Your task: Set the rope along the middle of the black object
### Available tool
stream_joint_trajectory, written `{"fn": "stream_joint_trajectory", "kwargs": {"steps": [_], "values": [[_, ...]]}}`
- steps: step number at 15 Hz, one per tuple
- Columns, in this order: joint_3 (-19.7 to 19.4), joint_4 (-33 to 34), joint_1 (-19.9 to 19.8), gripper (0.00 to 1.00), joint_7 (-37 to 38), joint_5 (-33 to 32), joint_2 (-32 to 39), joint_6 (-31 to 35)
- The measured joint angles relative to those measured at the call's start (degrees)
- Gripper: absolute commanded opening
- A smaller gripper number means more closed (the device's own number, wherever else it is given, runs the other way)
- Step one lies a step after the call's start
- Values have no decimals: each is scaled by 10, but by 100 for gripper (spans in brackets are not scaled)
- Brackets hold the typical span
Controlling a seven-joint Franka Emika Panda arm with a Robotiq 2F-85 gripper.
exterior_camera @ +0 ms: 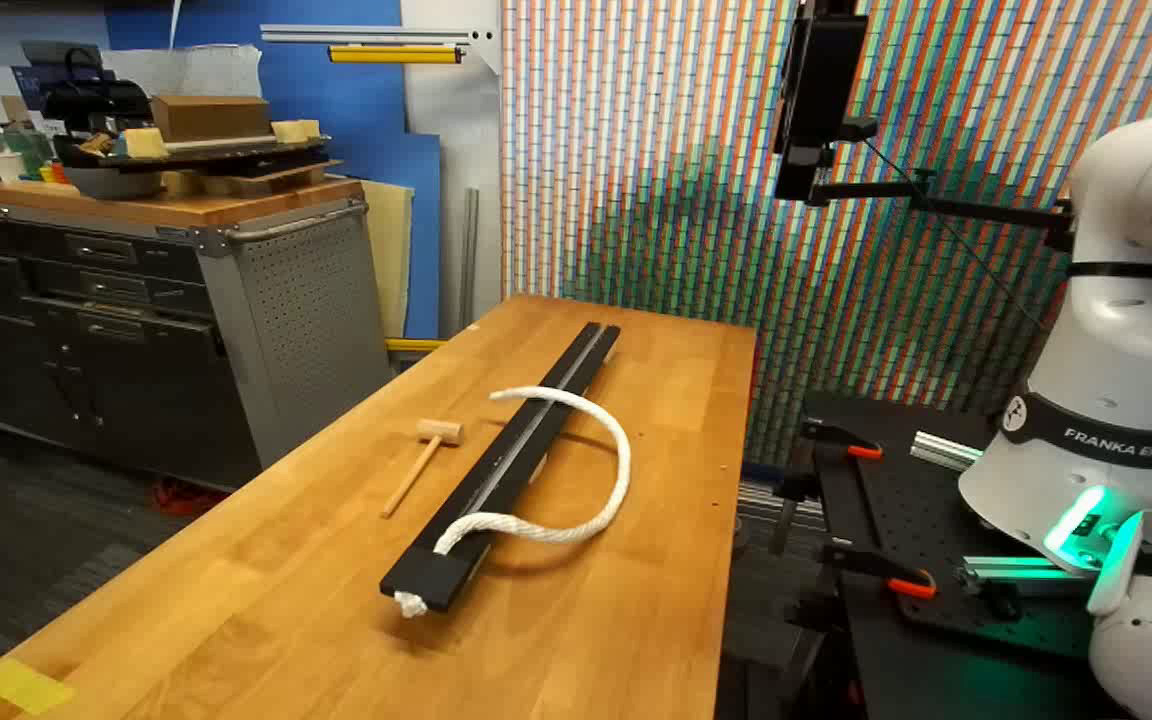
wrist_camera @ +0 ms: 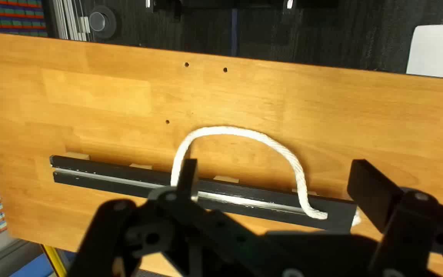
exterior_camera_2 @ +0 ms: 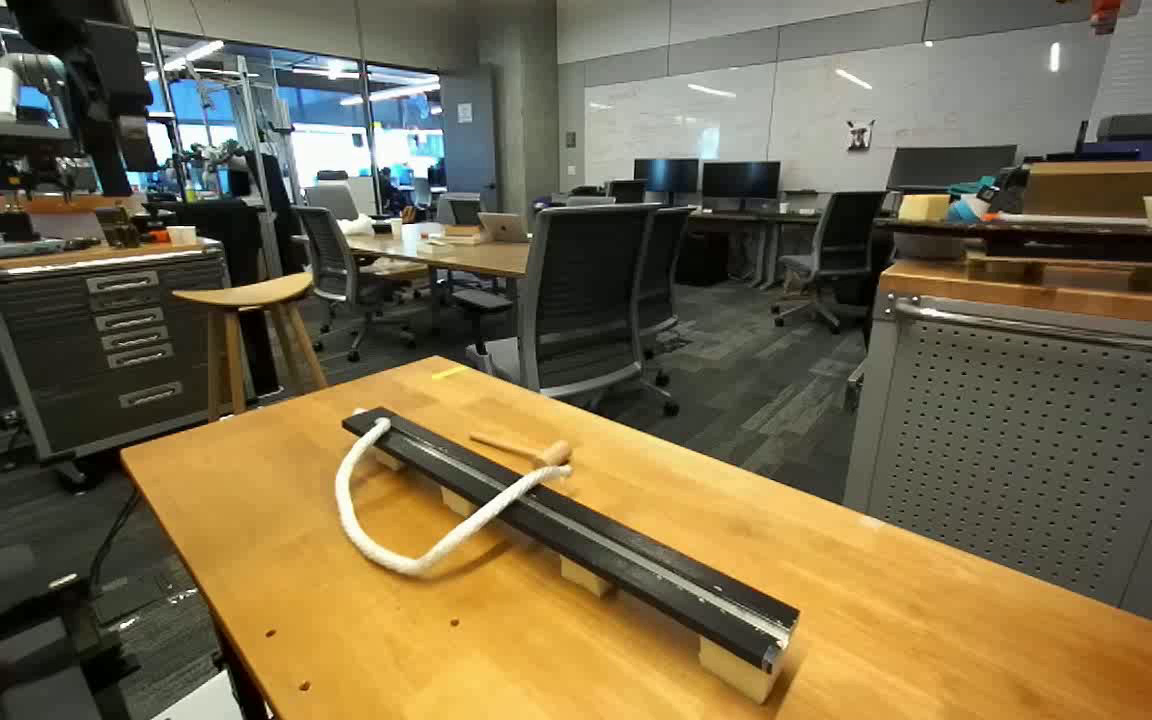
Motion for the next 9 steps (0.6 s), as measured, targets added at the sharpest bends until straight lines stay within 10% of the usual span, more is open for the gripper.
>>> {"fn": "stream_joint_trajectory", "kwargs": {"steps": [9], "values": [[0, 7, 0, 100, 0, 0, -1, 1]]}}
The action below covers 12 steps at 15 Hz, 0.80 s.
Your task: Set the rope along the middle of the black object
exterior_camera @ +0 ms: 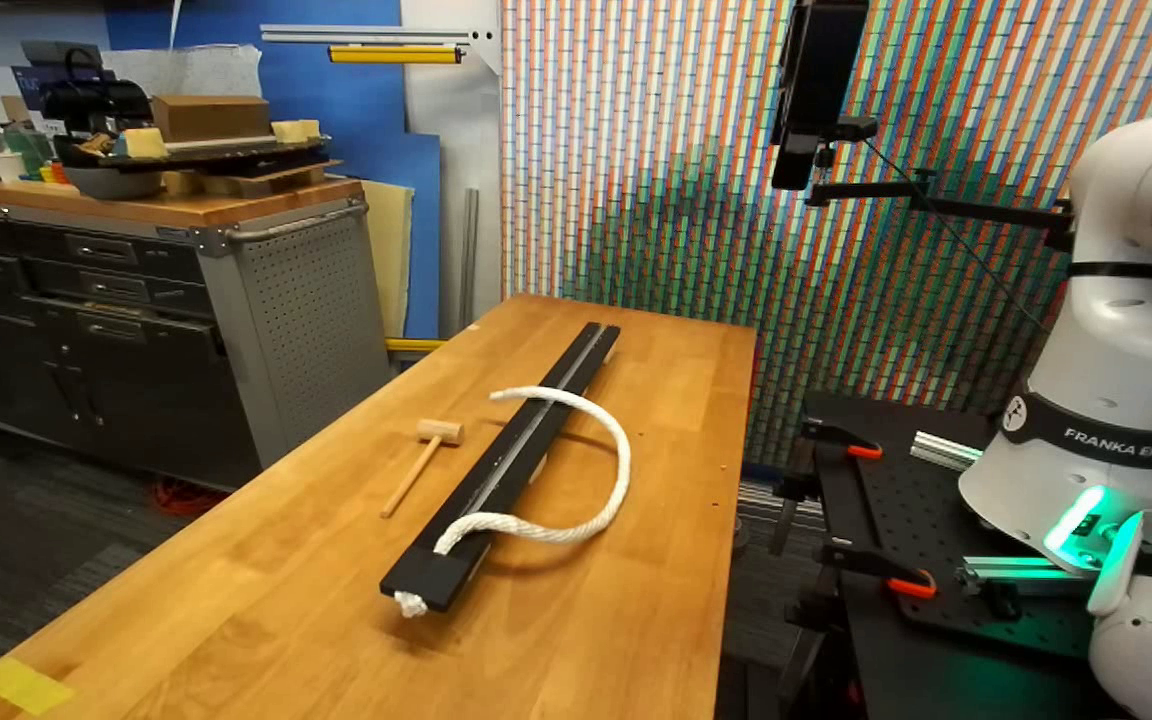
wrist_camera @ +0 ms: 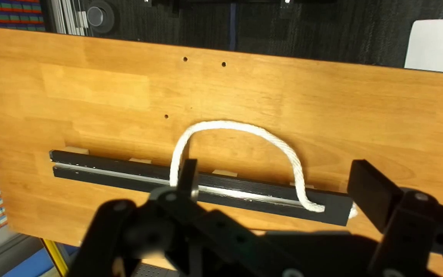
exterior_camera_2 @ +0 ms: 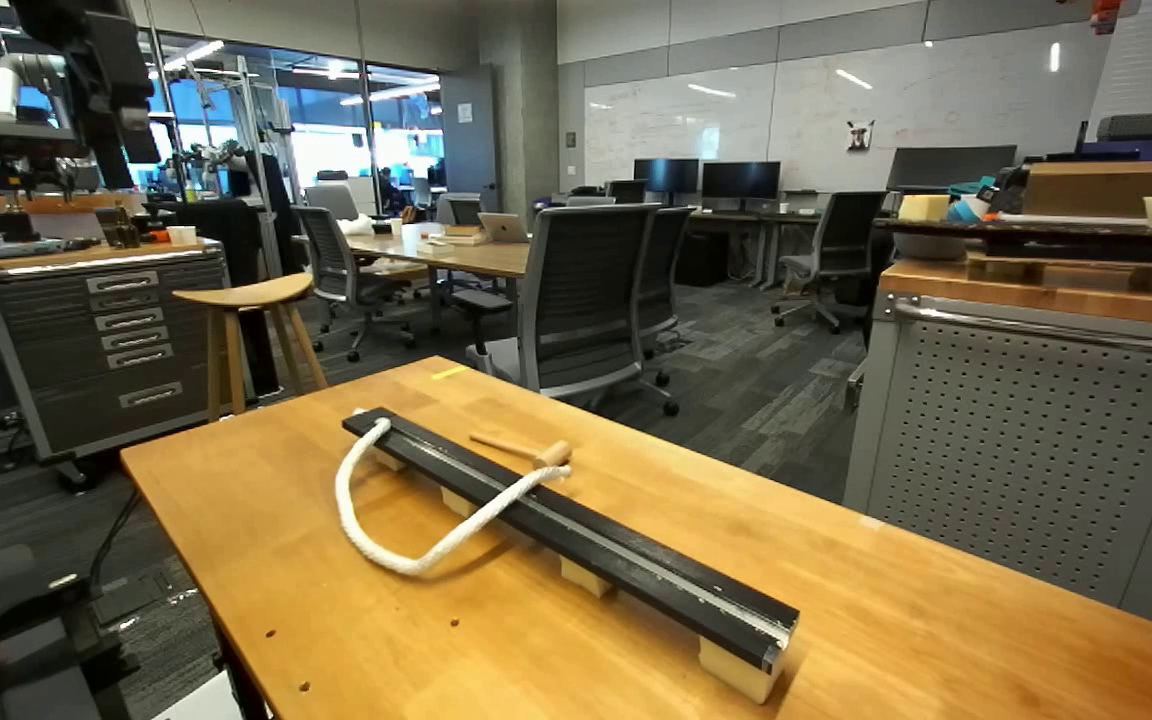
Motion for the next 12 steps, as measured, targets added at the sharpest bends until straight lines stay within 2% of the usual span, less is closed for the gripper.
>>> {"fn": "stream_joint_trajectory", "kwargs": {"steps": [12], "values": [[-2, 6, 2, 100, 1, -12, 19, 13]]}}
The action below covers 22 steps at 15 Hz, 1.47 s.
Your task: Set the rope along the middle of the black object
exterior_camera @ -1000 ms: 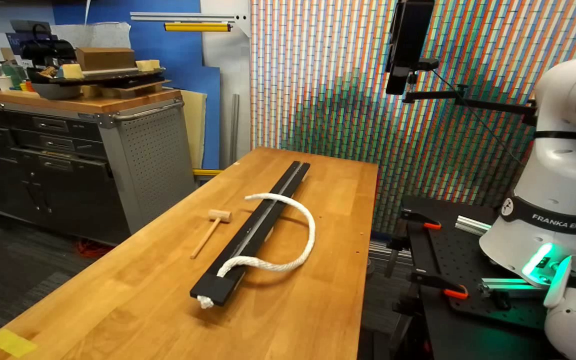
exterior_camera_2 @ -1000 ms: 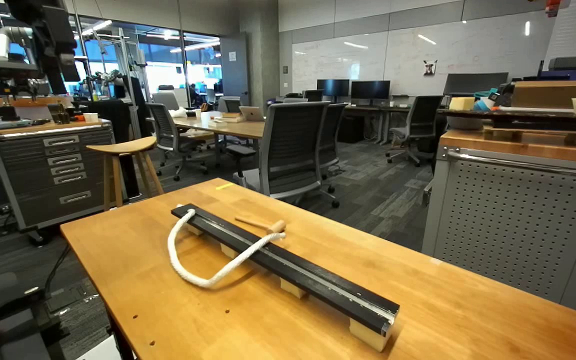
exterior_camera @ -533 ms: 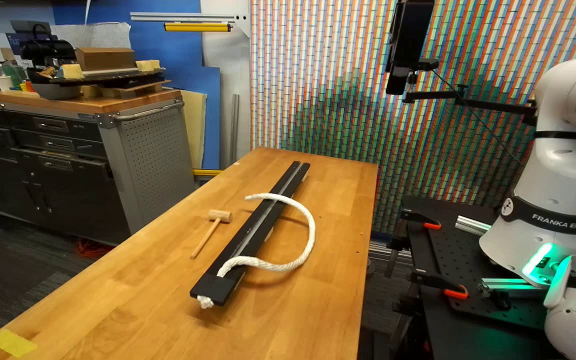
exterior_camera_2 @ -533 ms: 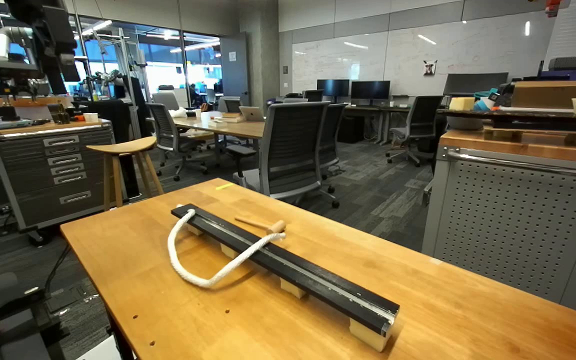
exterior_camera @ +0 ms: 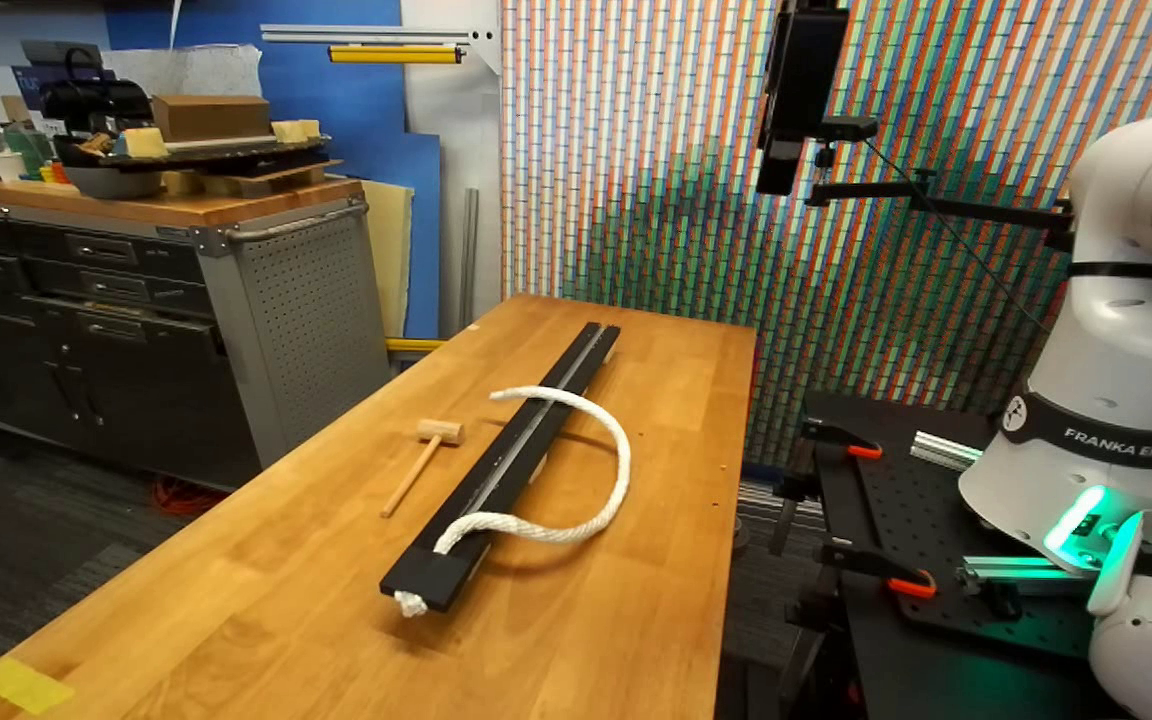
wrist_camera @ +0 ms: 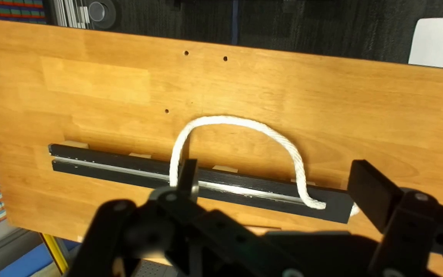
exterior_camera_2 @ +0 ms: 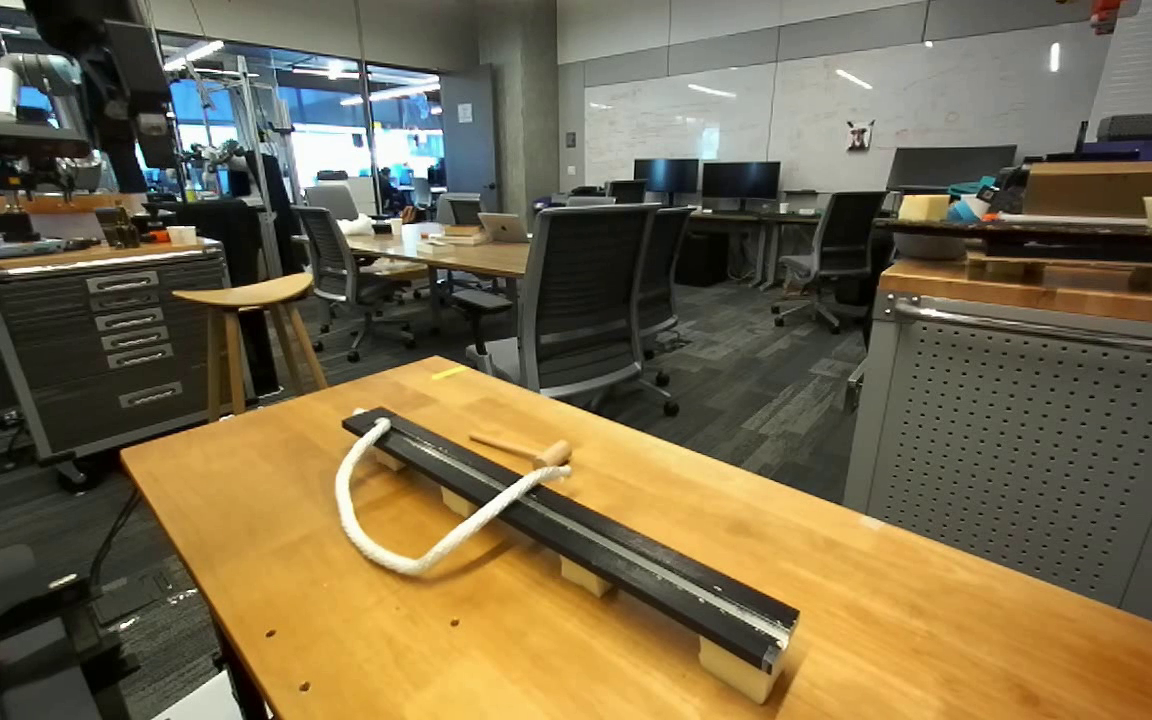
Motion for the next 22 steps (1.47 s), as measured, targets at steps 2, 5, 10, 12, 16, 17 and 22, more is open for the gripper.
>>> {"fn": "stream_joint_trajectory", "kwargs": {"steps": [2, 5, 10, 12, 16, 17, 22], "values": [[-2, 9, 0, 100, 4, -11, 9, 11], [-10, 32, -4, 100, 18, -29, 32, 29], [-34, 93, -29, 100, 45, -62, 104, 77], [-42, 120, -40, 100, 54, -83, 141, 94], [-62, 171, -45, 100, 67, -112, 215, 106], [-67, 182, -45, 100, 71, -119, 232, 110], [-89, 234, -43, 100, 85, -138, 302, 116]]}}
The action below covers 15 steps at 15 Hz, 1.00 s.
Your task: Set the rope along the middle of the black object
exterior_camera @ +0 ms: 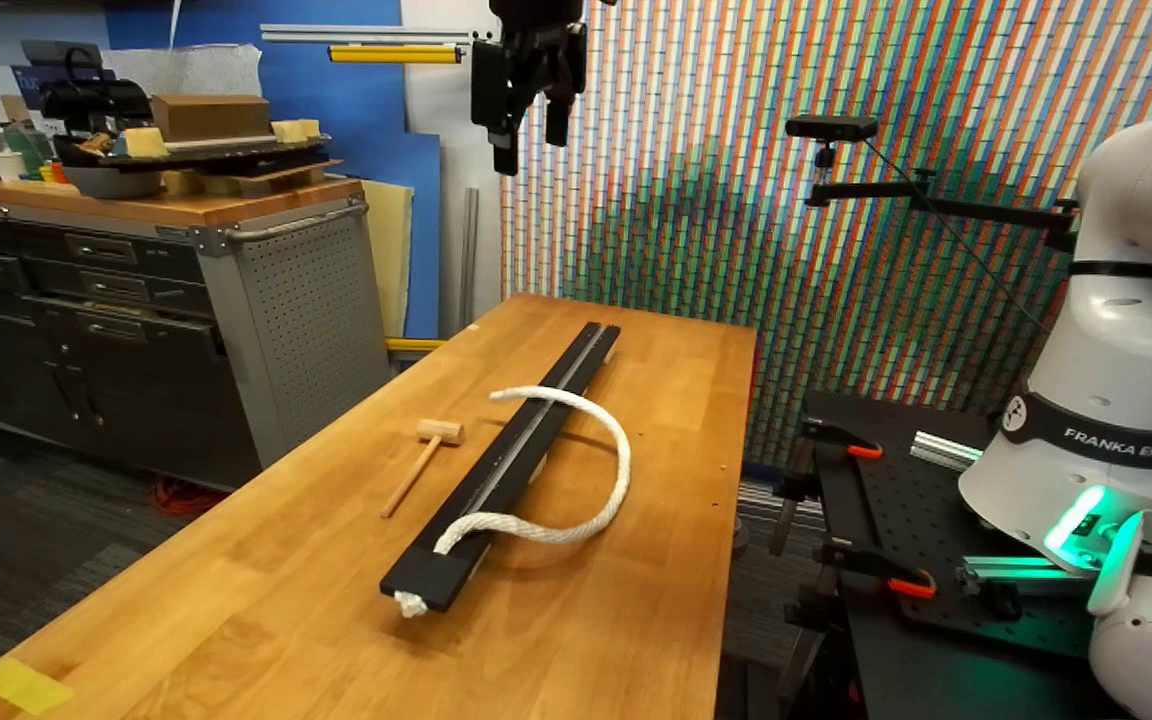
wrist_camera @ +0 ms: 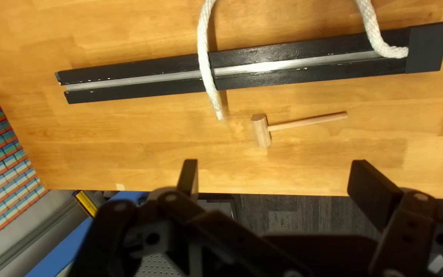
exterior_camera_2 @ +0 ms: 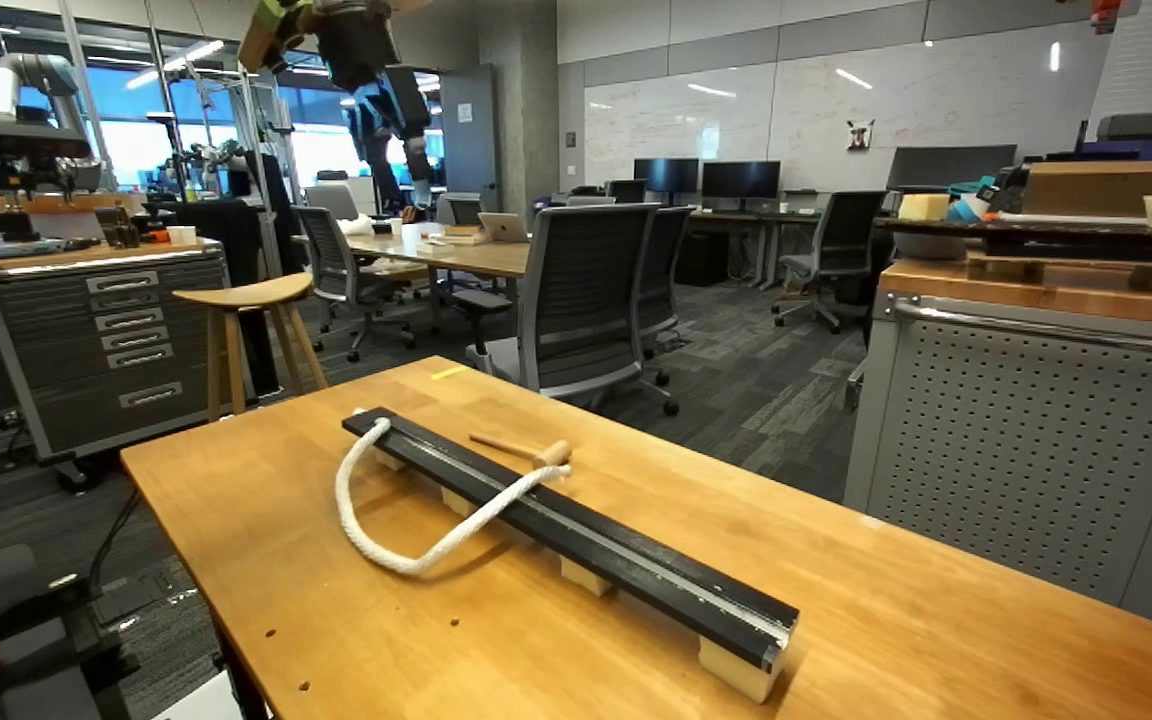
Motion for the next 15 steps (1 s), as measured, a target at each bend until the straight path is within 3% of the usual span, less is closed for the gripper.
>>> {"fn": "stream_joint_trajectory", "kwargs": {"steps": [4, 15], "values": [[-5, 36, 15, 100, 0, -1, 24, -5], [-27, 59, 22, 100, 0, -9, 52, -4]]}}
